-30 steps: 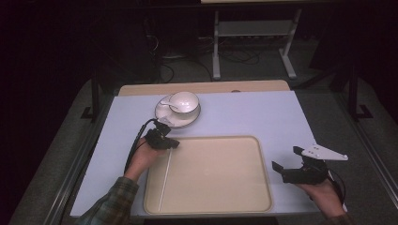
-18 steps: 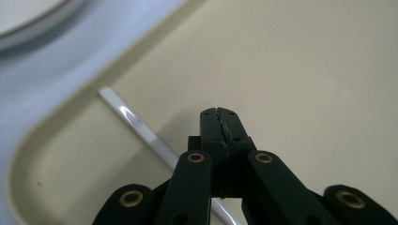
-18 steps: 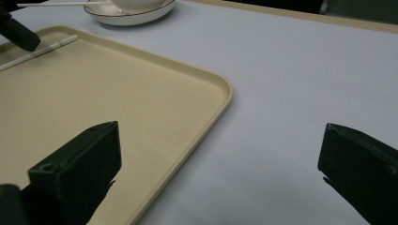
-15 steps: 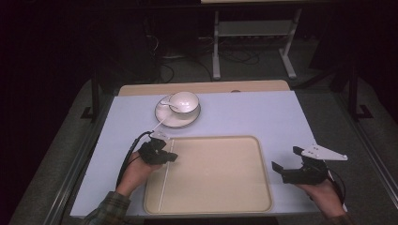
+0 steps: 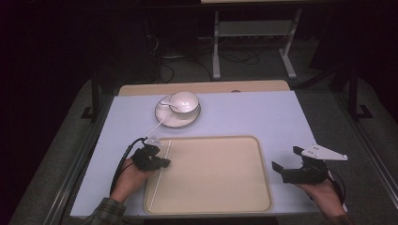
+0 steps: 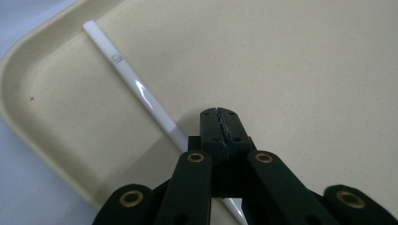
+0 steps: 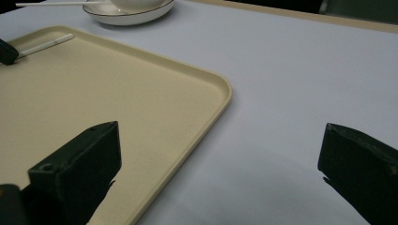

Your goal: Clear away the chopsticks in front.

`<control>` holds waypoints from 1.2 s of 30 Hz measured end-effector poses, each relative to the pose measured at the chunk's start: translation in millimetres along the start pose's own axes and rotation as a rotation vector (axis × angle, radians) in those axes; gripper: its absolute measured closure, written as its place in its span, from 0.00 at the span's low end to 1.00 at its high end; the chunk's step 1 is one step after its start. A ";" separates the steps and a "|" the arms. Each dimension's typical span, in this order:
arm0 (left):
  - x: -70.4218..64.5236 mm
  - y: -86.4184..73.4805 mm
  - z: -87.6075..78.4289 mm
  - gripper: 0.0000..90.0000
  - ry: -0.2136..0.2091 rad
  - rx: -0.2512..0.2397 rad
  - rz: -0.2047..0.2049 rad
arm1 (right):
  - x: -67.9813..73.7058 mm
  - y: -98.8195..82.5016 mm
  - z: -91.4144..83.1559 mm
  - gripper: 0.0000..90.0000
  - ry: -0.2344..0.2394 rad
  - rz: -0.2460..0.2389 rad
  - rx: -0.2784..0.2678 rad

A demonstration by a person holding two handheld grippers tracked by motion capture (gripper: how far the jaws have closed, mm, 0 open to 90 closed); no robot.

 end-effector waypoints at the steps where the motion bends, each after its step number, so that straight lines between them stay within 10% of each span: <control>1: 0.5 -1.0 -0.9 1.00 0.002 -0.002 -0.005 | 0.1 0.0 0.1 0.00 0.000 -0.001 0.000; 23: 9.9 -5.3 -13.0 0.99 0.000 -0.036 -0.032 | 1.5 0.9 0.9 0.00 0.000 -0.004 0.001; 36: 12.5 6.6 -18.8 0.71 0.012 -0.055 -0.018 | 2.7 1.0 1.3 0.00 0.001 -0.010 0.004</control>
Point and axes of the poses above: each handheld gripper's, and its own axes: z roughly forward along the jaws, y roughly out of its top, x roughly to its left, the point moved 1 cm from there along z, roughly forward along the jaws, and after that the axes turned 10 degrees about -y, right-handed, at the moved point
